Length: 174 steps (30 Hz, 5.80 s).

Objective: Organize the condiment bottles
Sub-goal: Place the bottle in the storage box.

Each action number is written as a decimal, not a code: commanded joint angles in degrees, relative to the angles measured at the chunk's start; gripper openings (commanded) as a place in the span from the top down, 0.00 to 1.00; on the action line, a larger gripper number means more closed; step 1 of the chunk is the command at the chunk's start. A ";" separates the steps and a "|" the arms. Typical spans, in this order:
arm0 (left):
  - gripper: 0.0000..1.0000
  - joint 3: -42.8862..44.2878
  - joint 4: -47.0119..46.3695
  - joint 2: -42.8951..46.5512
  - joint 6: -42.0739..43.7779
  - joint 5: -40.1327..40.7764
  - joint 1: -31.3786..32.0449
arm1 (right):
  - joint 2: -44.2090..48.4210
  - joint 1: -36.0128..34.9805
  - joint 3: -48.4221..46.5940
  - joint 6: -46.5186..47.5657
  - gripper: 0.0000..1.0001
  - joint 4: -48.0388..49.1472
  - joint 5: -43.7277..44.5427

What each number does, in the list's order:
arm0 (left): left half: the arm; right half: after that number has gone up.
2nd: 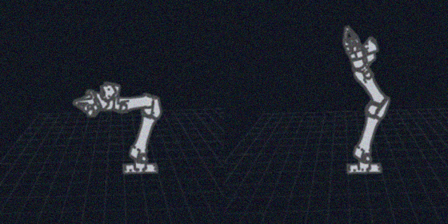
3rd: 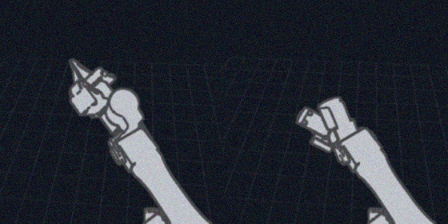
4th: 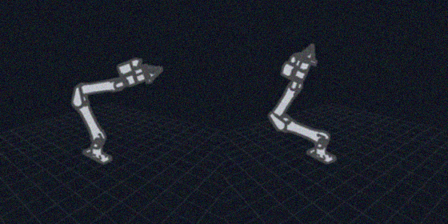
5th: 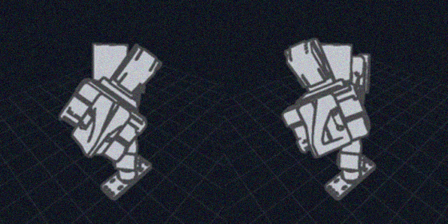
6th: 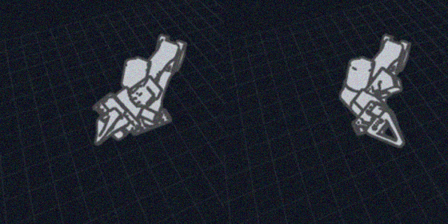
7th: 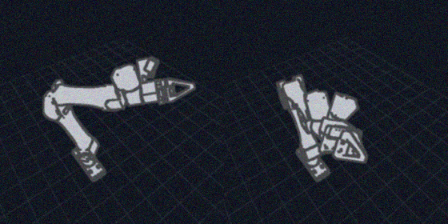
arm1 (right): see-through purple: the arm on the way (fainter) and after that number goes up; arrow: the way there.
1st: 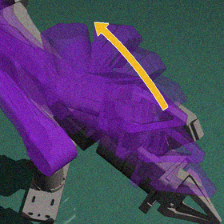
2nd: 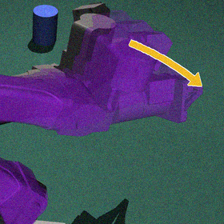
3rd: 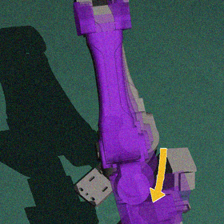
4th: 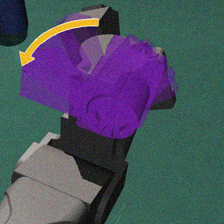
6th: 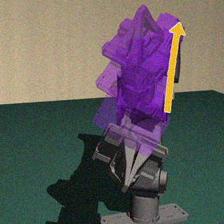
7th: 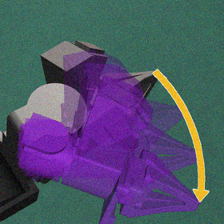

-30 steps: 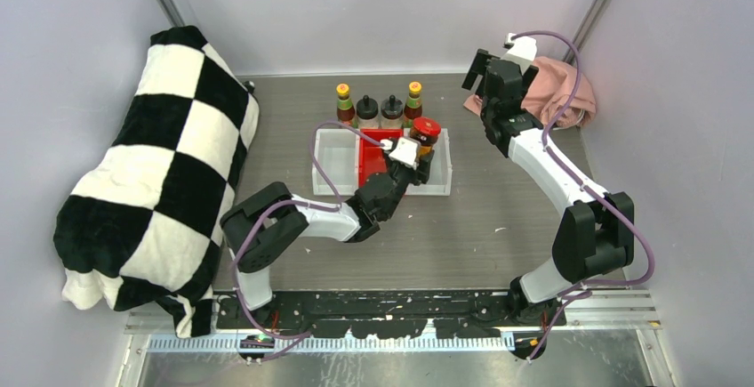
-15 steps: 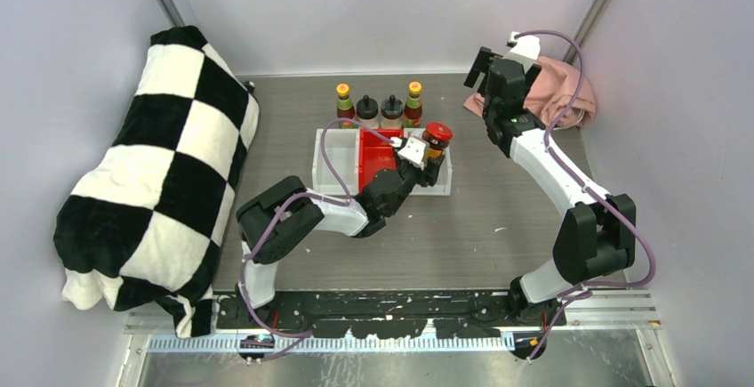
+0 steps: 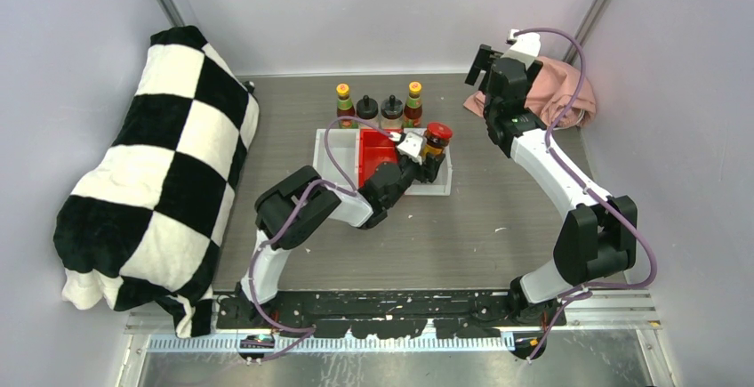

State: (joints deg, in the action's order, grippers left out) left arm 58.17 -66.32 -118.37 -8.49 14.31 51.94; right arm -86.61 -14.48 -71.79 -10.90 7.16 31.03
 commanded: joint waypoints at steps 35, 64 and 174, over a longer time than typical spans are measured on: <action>1.00 0.98 -15.76 -6.51 0.96 -9.29 -2.28 | -0.33 -0.13 -2.20 -0.97 0.08 4.20 -3.99; 1.00 0.65 -15.76 -6.48 2.12 -7.62 -2.28 | 2.07 -4.69 13.98 -13.14 0.82 -0.92 0.57; 1.00 -0.66 -15.76 -4.86 5.08 -7.35 -0.79 | 4.50 -14.76 15.85 -22.79 0.78 -8.04 -6.64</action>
State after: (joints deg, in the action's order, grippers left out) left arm 57.71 -75.70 -125.12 -3.55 5.80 50.87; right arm -82.13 -29.08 -55.68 -32.36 -3.88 24.82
